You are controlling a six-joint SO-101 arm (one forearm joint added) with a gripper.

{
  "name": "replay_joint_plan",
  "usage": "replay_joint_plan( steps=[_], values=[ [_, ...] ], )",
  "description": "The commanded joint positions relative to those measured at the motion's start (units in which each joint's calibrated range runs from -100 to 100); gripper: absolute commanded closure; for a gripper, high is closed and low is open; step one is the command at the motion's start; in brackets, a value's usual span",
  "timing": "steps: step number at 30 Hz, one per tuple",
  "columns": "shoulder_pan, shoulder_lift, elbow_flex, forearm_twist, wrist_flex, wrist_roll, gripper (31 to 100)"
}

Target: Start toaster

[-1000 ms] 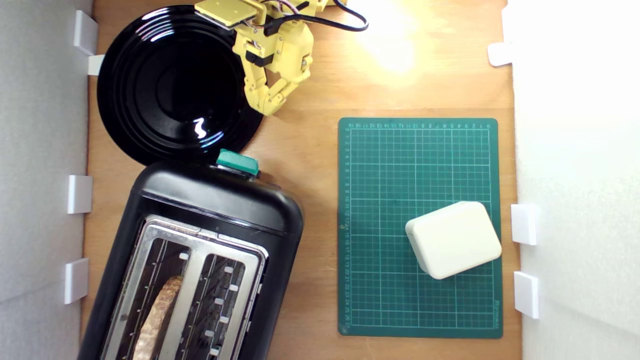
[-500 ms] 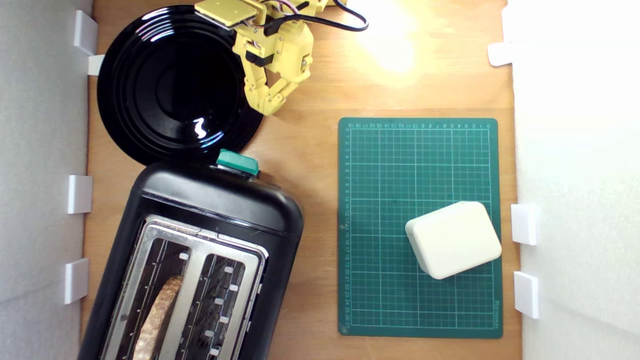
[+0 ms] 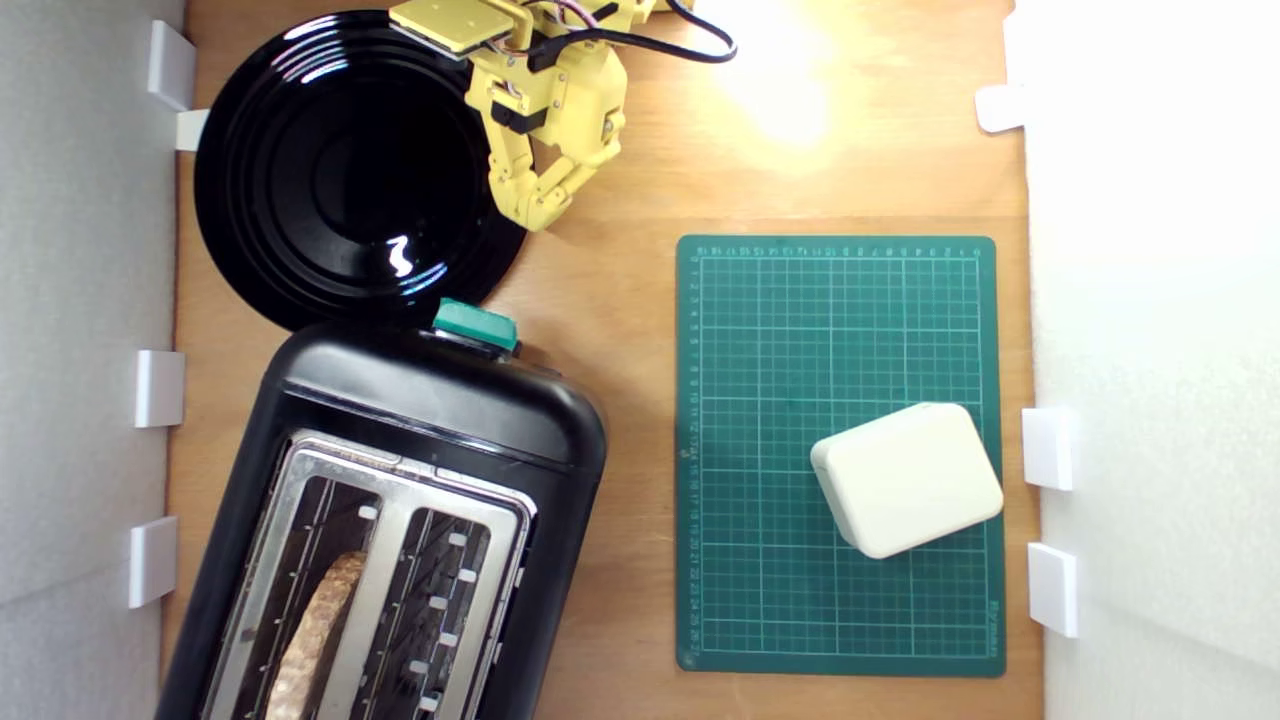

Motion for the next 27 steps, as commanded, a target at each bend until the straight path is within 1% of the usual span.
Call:
replay_joint_plan(
  steps=[1, 8, 22, 24, 27],
  values=[
    [0.61, -0.83, 0.65, 0.55, 0.67, -0.27, 98.9],
    [0.13, -0.58, 0.65, 0.83, 0.67, -0.11, 98.9],
    [0.69, -0.83, 0.65, 1.01, 0.67, 0.05, 98.9],
    [0.69, -0.58, 0.65, 1.76, 0.67, 0.10, 98.9],
    [0.13, -0.17, 0.38, 3.92, 0.58, 0.10, 98.9]
  ],
)
